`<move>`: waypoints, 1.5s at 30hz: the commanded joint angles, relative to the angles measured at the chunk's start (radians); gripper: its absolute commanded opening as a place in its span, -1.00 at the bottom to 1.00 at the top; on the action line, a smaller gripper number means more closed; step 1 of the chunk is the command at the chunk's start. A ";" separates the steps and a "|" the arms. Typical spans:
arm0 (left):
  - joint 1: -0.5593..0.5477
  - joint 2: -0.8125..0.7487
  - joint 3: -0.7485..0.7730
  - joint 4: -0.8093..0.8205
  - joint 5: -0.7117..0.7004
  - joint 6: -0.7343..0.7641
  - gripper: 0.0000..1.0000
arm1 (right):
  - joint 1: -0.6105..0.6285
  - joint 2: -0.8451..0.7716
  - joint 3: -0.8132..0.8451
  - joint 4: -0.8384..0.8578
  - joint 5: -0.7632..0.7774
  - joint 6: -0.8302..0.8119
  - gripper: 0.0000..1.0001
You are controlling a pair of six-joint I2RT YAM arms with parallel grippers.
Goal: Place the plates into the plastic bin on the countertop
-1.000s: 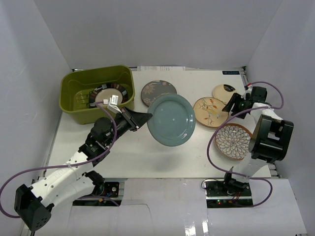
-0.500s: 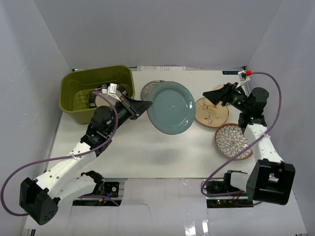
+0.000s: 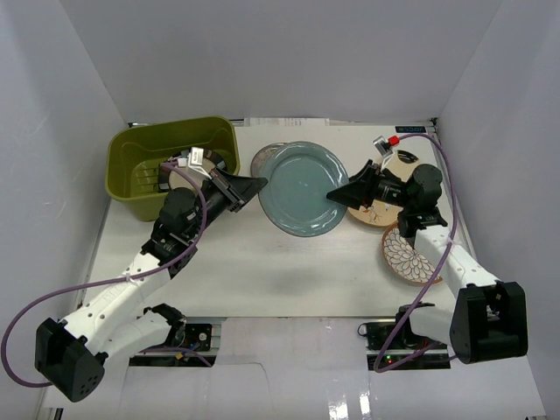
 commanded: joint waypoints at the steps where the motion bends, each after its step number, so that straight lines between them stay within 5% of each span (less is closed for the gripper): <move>1: 0.005 -0.059 0.024 0.163 0.022 -0.063 -1.00 | 0.061 0.014 -0.003 0.159 -0.020 0.114 -0.03; 3: 0.005 -0.081 0.027 0.111 0.006 -0.039 -1.00 | 0.074 0.011 0.000 0.149 0.040 0.142 -0.82; 5: 0.005 -0.094 0.056 0.035 -0.032 0.013 -1.00 | 0.080 0.005 0.002 0.145 0.078 0.171 -0.85; 7: 0.005 -0.122 0.118 -0.097 -0.069 0.129 -0.51 | 0.092 -0.005 0.029 0.101 0.137 0.178 -0.85; 8: 0.005 -0.136 0.170 -0.213 -0.116 0.209 0.01 | 0.109 -0.015 0.070 0.033 0.205 0.169 -0.85; 13: 0.004 -0.173 0.328 -0.515 -0.302 0.430 0.93 | 0.249 0.048 0.314 -0.172 0.414 0.076 -0.85; 22: 0.004 -0.260 0.492 -0.779 -0.737 0.621 0.96 | 0.494 0.572 0.860 -0.256 0.715 0.055 -0.84; 32: 0.004 -0.240 0.480 -0.732 -0.727 0.661 0.96 | 0.584 1.244 1.773 -0.450 0.882 0.099 -0.85; 45: 0.004 -0.200 0.426 -0.662 -0.669 0.664 0.96 | 0.676 1.329 1.671 -0.430 1.007 0.064 -0.85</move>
